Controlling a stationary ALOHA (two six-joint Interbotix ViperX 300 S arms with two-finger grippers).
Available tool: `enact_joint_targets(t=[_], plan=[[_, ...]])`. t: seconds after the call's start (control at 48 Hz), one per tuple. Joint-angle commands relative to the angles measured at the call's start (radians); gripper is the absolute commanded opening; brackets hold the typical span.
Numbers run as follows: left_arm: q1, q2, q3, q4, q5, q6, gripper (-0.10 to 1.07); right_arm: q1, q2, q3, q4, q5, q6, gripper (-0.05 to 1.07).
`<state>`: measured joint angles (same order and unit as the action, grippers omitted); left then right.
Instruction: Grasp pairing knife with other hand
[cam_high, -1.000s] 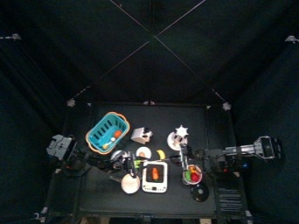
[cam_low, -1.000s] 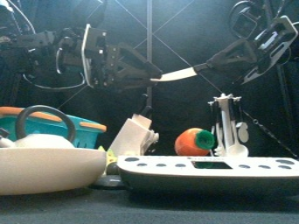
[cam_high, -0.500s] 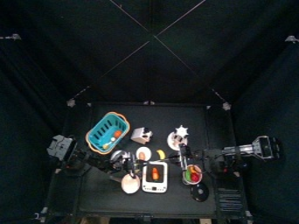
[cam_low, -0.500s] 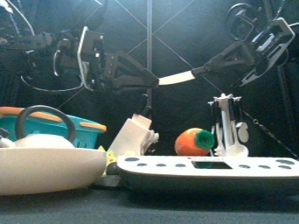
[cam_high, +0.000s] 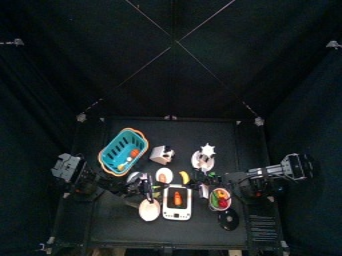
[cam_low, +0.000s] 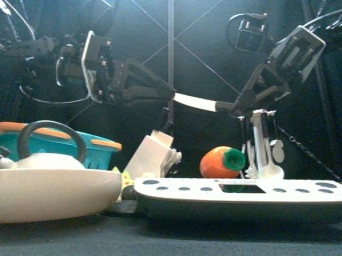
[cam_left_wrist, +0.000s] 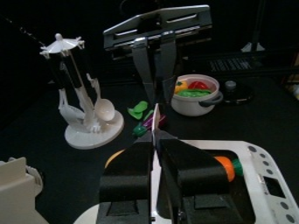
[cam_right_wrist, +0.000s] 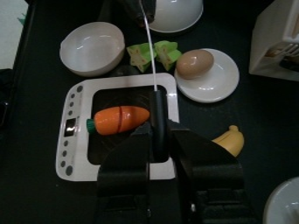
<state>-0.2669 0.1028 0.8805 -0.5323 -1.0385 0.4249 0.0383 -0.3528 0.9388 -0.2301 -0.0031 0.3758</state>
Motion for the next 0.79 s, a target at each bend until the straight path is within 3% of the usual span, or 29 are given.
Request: enact_joint_targets(t=[0.0,0.771], plan=[[0.005,-0.023,-0.017,0.003,-0.012,0.002,0.45,0.002,-0.011,-0.031,0.005,0.020,0.000,0.39],[0.005,0.021,-0.021,0.003,0.035,-0.071,0.45,0.006,-0.029,-0.026,-0.003,0.018,-0.003,0.39]])
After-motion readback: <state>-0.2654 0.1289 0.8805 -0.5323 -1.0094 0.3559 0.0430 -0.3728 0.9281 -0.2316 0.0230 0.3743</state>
